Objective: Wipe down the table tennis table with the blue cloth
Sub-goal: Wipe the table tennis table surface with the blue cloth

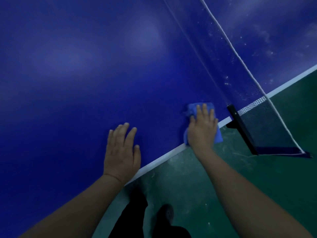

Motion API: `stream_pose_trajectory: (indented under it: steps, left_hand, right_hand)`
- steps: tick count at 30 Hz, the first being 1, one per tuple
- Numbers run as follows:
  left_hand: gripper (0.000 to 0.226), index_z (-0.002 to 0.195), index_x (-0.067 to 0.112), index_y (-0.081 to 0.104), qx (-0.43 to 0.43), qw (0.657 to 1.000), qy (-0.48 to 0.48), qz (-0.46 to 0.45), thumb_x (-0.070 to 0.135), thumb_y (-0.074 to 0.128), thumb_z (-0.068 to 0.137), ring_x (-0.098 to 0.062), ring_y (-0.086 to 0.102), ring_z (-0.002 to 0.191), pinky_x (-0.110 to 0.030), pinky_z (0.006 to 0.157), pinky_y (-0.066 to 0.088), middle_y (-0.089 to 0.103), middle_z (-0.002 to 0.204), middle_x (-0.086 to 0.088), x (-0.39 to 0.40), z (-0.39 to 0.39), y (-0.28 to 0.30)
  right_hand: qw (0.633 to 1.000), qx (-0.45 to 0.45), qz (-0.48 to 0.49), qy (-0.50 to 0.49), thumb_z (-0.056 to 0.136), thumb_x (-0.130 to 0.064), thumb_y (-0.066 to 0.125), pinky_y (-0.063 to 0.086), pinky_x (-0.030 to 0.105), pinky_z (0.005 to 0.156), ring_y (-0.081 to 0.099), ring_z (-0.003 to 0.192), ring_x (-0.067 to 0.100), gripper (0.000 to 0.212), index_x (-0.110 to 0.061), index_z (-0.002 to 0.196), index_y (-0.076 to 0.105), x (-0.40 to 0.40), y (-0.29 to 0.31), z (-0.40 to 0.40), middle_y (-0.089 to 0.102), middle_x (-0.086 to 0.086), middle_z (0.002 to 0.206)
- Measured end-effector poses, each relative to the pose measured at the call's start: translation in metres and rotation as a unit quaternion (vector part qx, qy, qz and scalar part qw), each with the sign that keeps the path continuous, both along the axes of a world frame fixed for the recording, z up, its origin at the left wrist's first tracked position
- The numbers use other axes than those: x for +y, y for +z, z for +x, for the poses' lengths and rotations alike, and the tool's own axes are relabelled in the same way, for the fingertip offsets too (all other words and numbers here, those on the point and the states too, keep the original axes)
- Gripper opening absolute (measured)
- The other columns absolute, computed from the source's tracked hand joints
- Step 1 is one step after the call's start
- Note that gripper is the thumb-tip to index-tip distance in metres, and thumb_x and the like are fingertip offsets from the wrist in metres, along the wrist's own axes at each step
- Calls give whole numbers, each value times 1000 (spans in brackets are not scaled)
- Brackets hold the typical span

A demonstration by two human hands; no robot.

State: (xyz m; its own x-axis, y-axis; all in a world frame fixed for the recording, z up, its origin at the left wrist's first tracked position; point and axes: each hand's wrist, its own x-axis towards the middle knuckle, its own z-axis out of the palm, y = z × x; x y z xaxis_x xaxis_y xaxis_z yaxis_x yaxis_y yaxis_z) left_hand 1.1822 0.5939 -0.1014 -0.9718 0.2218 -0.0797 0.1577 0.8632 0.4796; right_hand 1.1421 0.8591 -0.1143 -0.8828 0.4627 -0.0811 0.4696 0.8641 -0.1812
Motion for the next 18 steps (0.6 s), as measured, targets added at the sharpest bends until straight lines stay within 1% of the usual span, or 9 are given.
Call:
stream_pose_trajectory:
  steps: [2,4,6,8,9,10,14,16,18]
  left_hand:
    - [52,136,3,53,-4,1000,-12,1,30,37,95,-34,36,139,-54,123,18,46,146,-17,17,-3,-1]
    - [52,136,4,52,-8,999,-28,-15,31,36,95,-33,34,141,-51,125,13,44,147,-17,29,-5,-3]
    - [53,138,3,49,2,997,-61,-41,31,36,95,-34,31,143,-48,125,7,41,149,-18,34,-5,-9]
    - [54,139,2,48,15,995,-76,-55,31,36,94,-35,31,143,-48,124,5,40,149,-20,36,-5,-13]
    - [55,139,2,48,20,995,-77,-59,31,36,94,-36,31,142,-48,124,6,40,149,-21,36,-5,-15]
    - [55,139,2,47,22,995,-78,-62,32,36,94,-36,32,142,-49,124,6,40,149,-21,37,-5,-15]
    - [57,140,3,50,10,993,-87,-77,35,34,95,-38,32,143,-53,123,11,41,149,-20,43,-7,-17]
    - [58,140,3,50,4,992,-92,-86,36,34,95,-38,32,144,-54,122,11,41,149,-20,44,-7,-17]
    - [58,140,3,50,2,992,-93,-91,36,34,95,-38,31,144,-54,122,12,41,150,-20,44,-7,-17]
  right_hand:
    - [998,-17,-6,-56,107,-33,37,6,51,124,9,154,27,53,-20,157,28,10,3,0,18,0,167]
    - [996,-26,-9,-84,107,-36,32,2,51,124,5,154,28,55,-22,159,24,-7,3,-9,13,-1,168]
    - [1000,-18,-9,13,105,-39,30,3,52,122,10,154,30,54,-22,157,30,-40,1,-14,20,1,166]
    - [980,-28,-7,195,101,-40,30,8,52,121,20,152,32,55,-22,151,41,-62,-2,-4,32,3,162]
    - [971,-31,-8,239,99,-41,31,10,52,121,22,151,31,55,-22,150,43,-57,-4,0,35,2,160]
    - [971,-29,-12,235,99,-42,31,12,53,121,23,151,31,56,-23,149,45,-42,-5,3,36,2,160]
    - [999,-16,2,37,98,-45,24,12,56,122,20,151,34,61,-20,151,43,14,-5,13,33,3,161]
    - [998,-26,-3,54,98,-46,22,5,54,122,15,153,34,62,-20,153,39,-7,-3,-1,29,3,163]
    - [990,-28,-13,140,100,-46,22,0,52,122,10,154,32,61,-22,154,35,-44,-2,-28,24,2,165]
